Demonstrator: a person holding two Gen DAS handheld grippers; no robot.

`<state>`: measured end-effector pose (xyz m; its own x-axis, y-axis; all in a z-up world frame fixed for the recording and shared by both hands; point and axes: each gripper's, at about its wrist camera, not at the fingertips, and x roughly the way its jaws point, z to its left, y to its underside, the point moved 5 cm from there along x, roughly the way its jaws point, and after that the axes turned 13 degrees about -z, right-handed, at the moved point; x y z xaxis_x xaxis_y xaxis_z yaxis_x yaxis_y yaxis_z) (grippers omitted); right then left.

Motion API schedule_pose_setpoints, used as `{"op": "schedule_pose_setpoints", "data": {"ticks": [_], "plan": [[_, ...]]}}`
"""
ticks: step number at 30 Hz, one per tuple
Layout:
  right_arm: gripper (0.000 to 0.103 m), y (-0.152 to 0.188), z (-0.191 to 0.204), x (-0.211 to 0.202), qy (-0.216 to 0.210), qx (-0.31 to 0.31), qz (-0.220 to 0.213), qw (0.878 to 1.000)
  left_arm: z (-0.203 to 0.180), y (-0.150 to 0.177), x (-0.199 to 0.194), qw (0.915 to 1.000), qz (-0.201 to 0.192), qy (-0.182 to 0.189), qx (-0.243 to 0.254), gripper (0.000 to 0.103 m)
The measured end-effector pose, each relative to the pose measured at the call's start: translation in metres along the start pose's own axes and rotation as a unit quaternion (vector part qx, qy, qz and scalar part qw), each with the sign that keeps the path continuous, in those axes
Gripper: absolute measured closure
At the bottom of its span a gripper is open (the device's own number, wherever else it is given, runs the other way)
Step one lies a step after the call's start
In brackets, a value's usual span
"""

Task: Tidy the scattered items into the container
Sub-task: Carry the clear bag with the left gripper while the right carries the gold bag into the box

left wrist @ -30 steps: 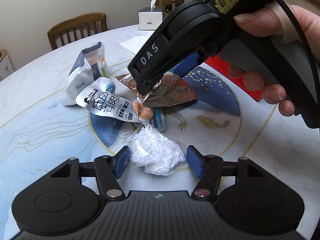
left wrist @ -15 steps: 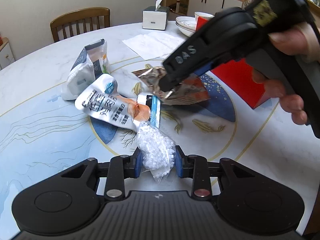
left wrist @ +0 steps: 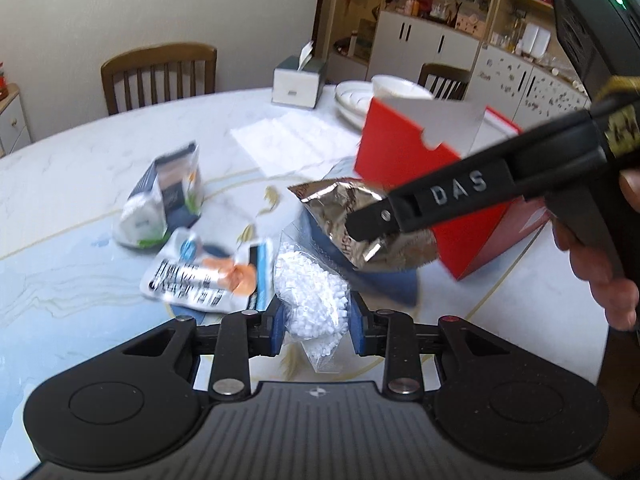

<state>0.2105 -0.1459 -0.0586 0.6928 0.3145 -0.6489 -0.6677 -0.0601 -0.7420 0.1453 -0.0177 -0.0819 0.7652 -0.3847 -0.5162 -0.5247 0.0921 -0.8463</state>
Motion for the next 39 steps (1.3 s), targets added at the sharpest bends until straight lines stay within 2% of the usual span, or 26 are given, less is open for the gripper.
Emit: {"op": "schedule_pose_setpoints", "data": {"ticks": [8, 17, 32, 39], "plan": [[0.061, -0.009, -0.026, -0.042, 0.007, 0.022, -0.018, 1.000, -0.025, -0.031, -0.011, 0.9997, -0.020, 0.011, 0.001, 0.073], [0.061, -0.024, -0.069, -0.074, 0.016, 0.025, -0.048, 0.998, -0.066, -0.064, -0.004, 0.9988, -0.040, 0.024, 0.018, 0.073], [0.061, -0.020, -0.173, -0.097, 0.052, 0.057, -0.059, 0.995, -0.152, -0.096, 0.056, 0.9959, -0.037, 0.051, 0.065, 0.073], [0.061, -0.018, -0.217, -0.102, 0.067, 0.072, -0.059, 0.993, -0.176, -0.109, 0.091, 0.9950, -0.026, 0.049, 0.083, 0.073]]}}
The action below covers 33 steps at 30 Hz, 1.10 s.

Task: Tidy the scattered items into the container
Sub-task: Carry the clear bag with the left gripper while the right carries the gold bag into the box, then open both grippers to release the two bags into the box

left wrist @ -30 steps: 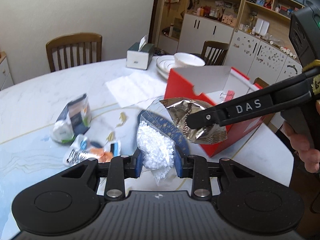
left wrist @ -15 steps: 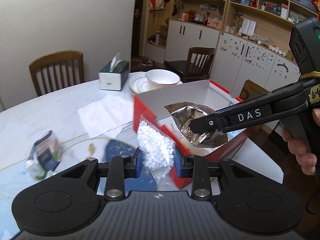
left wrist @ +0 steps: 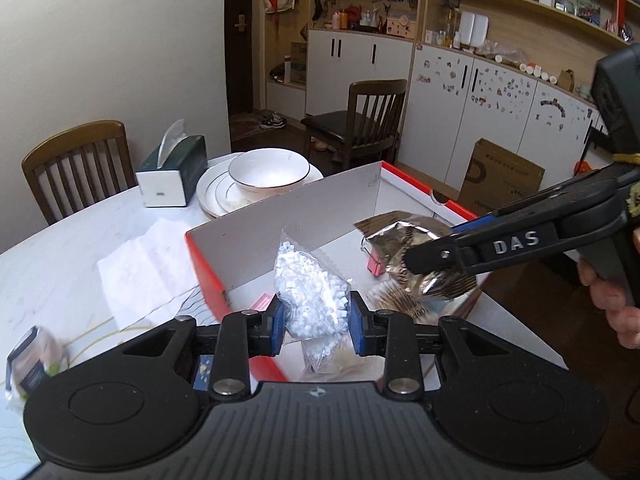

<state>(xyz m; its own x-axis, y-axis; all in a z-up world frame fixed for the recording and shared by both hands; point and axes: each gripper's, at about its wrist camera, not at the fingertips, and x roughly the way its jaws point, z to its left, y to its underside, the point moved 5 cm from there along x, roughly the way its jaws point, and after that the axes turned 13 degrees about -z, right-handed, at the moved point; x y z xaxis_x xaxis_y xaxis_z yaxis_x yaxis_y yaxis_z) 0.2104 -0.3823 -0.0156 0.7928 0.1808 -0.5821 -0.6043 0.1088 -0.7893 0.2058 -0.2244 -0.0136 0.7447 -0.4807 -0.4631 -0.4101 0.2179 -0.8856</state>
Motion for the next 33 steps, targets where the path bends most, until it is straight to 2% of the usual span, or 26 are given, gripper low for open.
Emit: {"op": "schedule_pose_setpoints", "data": {"ticks": [11, 24, 33], "plan": [[0.061, 0.003, -0.043, 0.019, 0.013, -0.005, 0.013, 1.000, -0.011, -0.010, 0.054, 0.9994, 0.033, -0.006, 0.002, 0.073], [0.061, 0.021, -0.047, 0.053, 0.016, -0.064, 0.058, 0.996, 0.000, 0.007, 0.122, 0.9931, 0.114, -0.027, 0.000, 0.073], [0.061, 0.033, -0.046, 0.070, 0.007, -0.090, 0.084, 0.992, 0.011, 0.020, 0.145, 0.9867, 0.159, -0.029, -0.021, 0.073]]}}
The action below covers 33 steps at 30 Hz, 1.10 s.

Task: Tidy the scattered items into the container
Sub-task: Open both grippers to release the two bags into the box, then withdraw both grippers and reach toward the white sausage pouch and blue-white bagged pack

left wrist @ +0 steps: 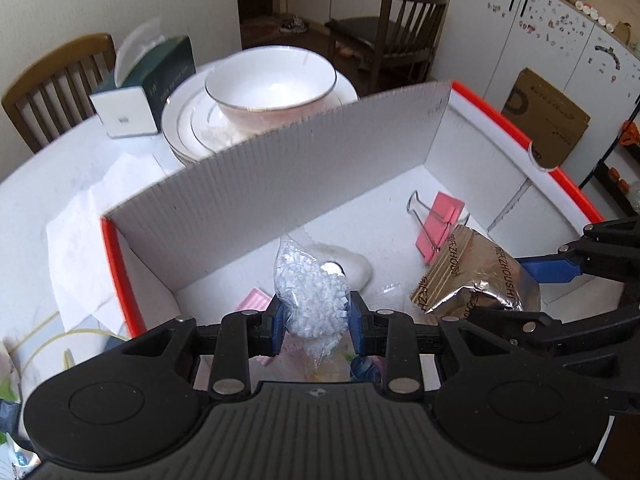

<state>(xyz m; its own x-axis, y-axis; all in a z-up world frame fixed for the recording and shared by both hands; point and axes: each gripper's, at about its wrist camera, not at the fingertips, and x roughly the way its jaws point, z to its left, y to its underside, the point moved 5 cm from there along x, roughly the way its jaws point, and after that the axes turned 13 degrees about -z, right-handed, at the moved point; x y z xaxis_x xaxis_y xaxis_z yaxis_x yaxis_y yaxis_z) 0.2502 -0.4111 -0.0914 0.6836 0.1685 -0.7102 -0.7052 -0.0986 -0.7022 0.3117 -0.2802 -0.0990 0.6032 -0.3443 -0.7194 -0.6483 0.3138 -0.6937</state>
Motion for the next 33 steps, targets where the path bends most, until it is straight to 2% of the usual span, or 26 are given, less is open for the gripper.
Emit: {"op": "schedule_pose_setpoints", "data": {"ticks": [7, 15, 20, 24, 33], "plan": [[0.061, 0.003, 0.002, 0.006, -0.002, -0.011, 0.007, 1.000, 0.001, 0.006, 0.005, 0.9999, 0.015, -0.003, -0.002, 0.073], [0.058, 0.002, 0.002, 0.007, -0.005, -0.011, 0.011, 1.000, -0.001, 0.007, 0.000, 0.9999, 0.010, -0.004, 0.005, 0.072], [0.056, 0.000, 0.001, 0.003, -0.009, -0.011, 0.005, 1.000, -0.004, 0.008, -0.009, 1.0000, -0.002, 0.009, 0.004, 0.060], [0.052, -0.002, -0.001, -0.002, -0.010, -0.011, -0.002, 1.000, -0.009, 0.007, -0.018, 0.9998, -0.014, 0.007, 0.009, 0.043], [0.047, -0.006, -0.003, -0.020, -0.023, -0.006, -0.015, 1.000, -0.005, 0.010, -0.042, 0.9993, -0.038, 0.003, -0.006, 0.043]]}}
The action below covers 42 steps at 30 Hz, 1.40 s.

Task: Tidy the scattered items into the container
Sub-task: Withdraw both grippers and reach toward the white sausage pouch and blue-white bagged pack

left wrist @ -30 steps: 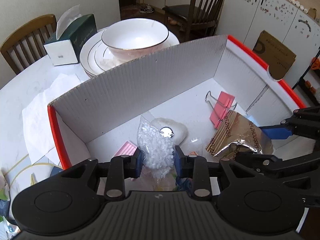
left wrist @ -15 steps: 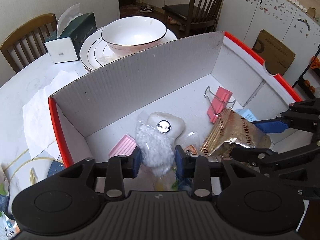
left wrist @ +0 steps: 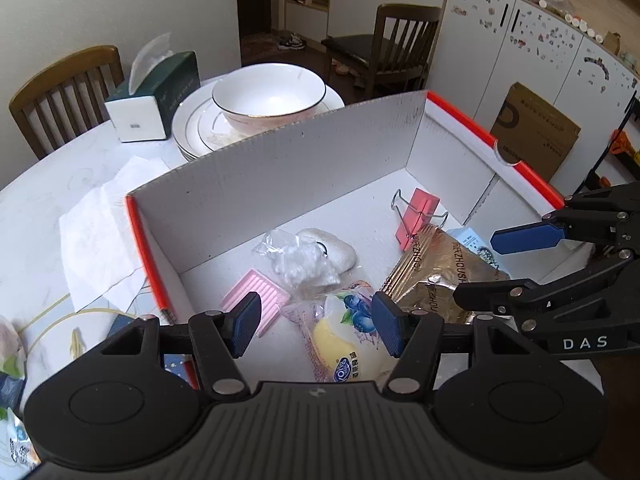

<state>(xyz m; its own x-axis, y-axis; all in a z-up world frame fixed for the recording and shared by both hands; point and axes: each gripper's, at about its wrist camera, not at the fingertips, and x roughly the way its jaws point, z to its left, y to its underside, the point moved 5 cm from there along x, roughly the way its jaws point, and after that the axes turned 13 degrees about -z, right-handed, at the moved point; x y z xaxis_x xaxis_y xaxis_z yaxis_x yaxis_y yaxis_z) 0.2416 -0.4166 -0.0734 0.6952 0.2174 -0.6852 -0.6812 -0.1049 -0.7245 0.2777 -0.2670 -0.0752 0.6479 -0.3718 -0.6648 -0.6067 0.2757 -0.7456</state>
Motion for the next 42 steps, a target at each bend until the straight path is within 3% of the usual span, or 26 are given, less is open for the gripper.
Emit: {"op": "schedule_pose_setpoints", "data": {"ticks": [12, 21, 29, 37, 42], "plan": [[0.042, -0.010, 0.020, -0.023, -0.034, -0.006, -0.025, 0.999, 0.000, -0.002, -0.050, 0.9988, -0.048, -0.004, -0.012, 0.043], [0.038, -0.013, 0.047, -0.036, -0.044, -0.004, -0.039, 0.998, 0.014, 0.013, -0.091, 0.9964, -0.081, -0.006, -0.024, 0.043], [0.028, -0.018, 0.091, -0.044, -0.038, 0.002, -0.061, 0.997, 0.051, 0.040, -0.130, 0.9945, -0.102, -0.011, -0.021, 0.043], [0.022, -0.023, 0.156, -0.034, -0.032, 0.012, -0.066, 0.997, 0.104, 0.069, -0.168, 0.9930, -0.116, -0.021, -0.008, 0.028], [0.019, -0.027, 0.193, -0.022, -0.026, 0.015, -0.066, 0.997, 0.139, 0.090, -0.181, 0.9929, -0.116, -0.023, -0.009, 0.026]]}}
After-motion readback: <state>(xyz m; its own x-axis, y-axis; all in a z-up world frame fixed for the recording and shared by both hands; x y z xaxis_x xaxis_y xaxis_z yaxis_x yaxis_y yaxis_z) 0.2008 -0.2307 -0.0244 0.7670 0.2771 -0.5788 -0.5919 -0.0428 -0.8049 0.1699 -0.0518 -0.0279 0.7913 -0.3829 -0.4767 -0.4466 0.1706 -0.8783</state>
